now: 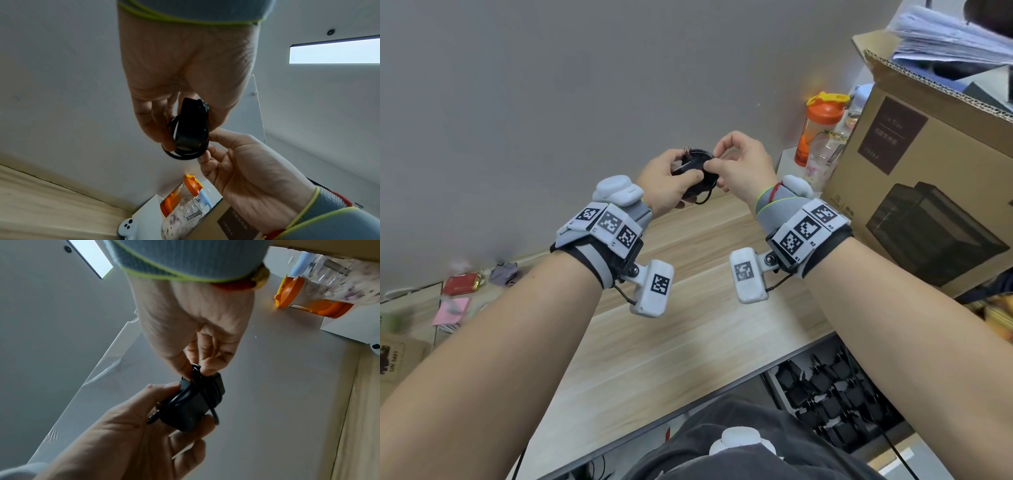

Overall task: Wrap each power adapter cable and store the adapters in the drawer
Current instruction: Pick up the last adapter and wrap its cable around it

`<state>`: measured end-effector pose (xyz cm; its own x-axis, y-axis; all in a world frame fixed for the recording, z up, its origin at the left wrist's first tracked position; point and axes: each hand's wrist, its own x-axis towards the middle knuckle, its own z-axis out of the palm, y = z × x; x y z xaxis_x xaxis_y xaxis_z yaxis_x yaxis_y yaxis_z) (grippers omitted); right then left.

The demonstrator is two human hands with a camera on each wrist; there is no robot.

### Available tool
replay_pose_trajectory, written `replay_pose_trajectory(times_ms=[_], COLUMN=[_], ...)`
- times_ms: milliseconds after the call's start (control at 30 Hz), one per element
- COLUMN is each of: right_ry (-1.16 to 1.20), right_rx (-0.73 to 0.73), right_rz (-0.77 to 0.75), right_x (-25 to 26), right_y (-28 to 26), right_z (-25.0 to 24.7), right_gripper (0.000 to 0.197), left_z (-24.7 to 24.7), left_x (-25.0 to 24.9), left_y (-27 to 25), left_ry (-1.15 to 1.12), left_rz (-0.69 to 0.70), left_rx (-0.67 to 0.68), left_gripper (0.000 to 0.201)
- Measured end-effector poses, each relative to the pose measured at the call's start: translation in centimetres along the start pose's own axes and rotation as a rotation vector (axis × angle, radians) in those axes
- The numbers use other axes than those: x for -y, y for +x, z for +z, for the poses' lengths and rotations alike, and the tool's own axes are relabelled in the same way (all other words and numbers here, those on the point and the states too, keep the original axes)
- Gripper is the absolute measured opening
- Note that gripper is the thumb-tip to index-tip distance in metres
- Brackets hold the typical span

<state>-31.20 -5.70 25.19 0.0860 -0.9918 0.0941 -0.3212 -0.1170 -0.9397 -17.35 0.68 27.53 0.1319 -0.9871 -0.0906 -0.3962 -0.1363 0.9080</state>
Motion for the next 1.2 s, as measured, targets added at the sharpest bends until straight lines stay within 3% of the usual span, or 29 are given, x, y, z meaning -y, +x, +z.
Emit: replay_pose_trajectory(times_ms=[167, 400, 667, 967, 1200], right_ry=[-0.077, 0.046, 0.141, 0.186, 0.166], right_rx=[0.015, 0.164, 0.249, 0.337, 0.287], right_rz=[-0.039, -0.078, -0.107, -0.211, -0.148], right_x=[-0.3, -0.6, -1.3, -0.8, -1.2], right_y=[0.5, 0.1, 0.1, -0.7, 0.0], right_z=[0.0, 0.0, -0.3, -0.5, -0.3], right_gripper=[0.013, 0.017, 0.020, 0.020, 0.016], left_z=[0.0, -0.1, -0.9, -1.1, -1.0], left_x=[0.0, -0.5, -0.6, -0.9, -0.3], left_y=[0.2, 0.0, -0.1, -0.6, -0.3], left_ry=[0.098, -0.282, -0.426, -0.261, -0.219], left_rz=[0.006, -0.172, -0.191, -0.260, -0.235], left_rx=[-0.060, -0.054, -0.137, -0.134, -0.109], left_gripper=[0.031, 0.026, 0.015, 0.024, 0.037])
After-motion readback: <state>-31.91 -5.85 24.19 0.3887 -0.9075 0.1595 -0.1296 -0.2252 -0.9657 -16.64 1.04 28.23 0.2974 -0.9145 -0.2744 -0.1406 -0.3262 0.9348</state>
